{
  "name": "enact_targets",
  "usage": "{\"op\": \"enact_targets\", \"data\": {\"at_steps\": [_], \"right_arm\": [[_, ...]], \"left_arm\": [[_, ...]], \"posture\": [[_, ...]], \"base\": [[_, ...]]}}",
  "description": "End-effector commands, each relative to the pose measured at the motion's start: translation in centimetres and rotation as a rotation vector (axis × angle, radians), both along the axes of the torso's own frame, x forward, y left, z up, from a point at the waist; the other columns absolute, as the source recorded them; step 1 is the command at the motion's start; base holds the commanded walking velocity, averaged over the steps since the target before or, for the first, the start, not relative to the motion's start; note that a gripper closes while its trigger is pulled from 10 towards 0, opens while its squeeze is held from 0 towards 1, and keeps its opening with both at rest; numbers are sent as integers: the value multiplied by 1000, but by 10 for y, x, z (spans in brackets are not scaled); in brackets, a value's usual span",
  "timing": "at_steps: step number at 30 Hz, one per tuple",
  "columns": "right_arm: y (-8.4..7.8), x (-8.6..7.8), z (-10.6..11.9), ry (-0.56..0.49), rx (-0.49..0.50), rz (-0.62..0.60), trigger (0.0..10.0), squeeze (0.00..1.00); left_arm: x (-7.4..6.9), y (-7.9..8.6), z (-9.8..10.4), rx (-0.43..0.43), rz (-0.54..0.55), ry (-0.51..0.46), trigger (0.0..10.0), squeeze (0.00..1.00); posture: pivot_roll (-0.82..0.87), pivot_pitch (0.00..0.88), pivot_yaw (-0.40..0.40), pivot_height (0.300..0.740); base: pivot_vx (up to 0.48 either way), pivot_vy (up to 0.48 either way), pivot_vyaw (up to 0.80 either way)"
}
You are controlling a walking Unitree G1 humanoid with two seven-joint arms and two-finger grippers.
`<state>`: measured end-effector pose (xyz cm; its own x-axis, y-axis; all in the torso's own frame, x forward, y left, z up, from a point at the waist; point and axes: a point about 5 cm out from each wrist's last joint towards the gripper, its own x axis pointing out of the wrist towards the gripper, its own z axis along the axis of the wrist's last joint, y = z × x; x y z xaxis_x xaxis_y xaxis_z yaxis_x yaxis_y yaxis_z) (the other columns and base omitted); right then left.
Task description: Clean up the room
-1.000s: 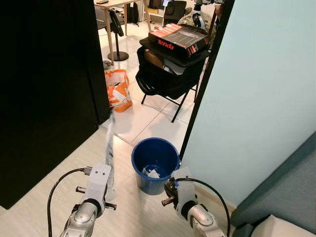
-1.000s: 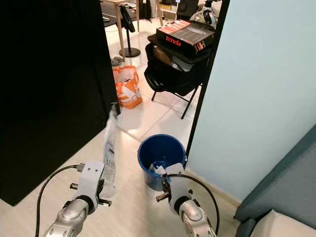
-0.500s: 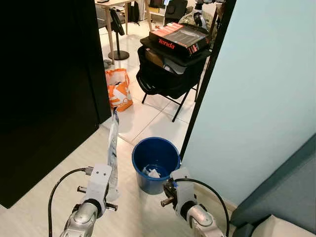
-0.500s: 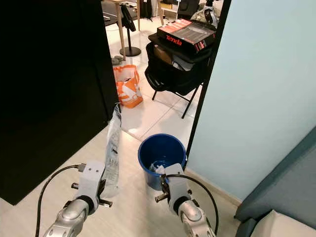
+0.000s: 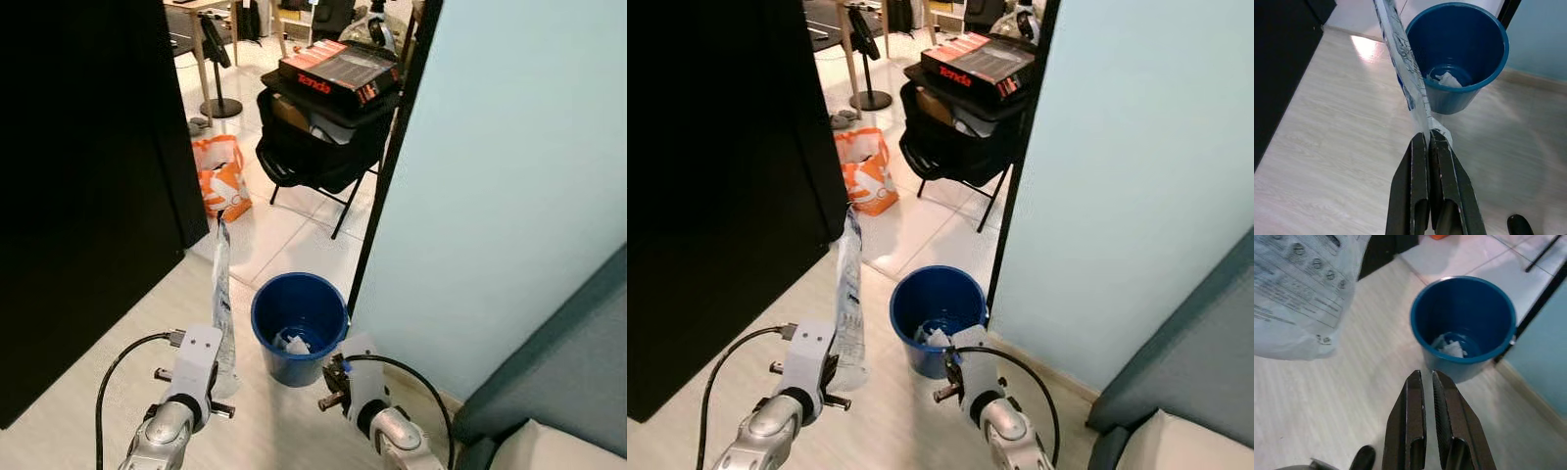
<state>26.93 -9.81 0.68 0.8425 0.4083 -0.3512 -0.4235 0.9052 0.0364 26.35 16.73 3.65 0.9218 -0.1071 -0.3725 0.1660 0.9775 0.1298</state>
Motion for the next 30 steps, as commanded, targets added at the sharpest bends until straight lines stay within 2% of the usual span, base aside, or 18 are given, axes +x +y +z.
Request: {"op": "enact_targets", "data": {"at_steps": [1,30], "right_arm": [[2,-4,-4,16,2,2,10000,0],[2,-3,-3,10,4,5,10000,0]], "left_arm": [[-4,2,-2,-3,-5,15,10000,0],[-5,1,0,-27,-14,-1,10000,0]], "posture": [[4,91,-41,740],[3,92,-45,740]], "base": [[394,0,0],[394,0,0]]}}
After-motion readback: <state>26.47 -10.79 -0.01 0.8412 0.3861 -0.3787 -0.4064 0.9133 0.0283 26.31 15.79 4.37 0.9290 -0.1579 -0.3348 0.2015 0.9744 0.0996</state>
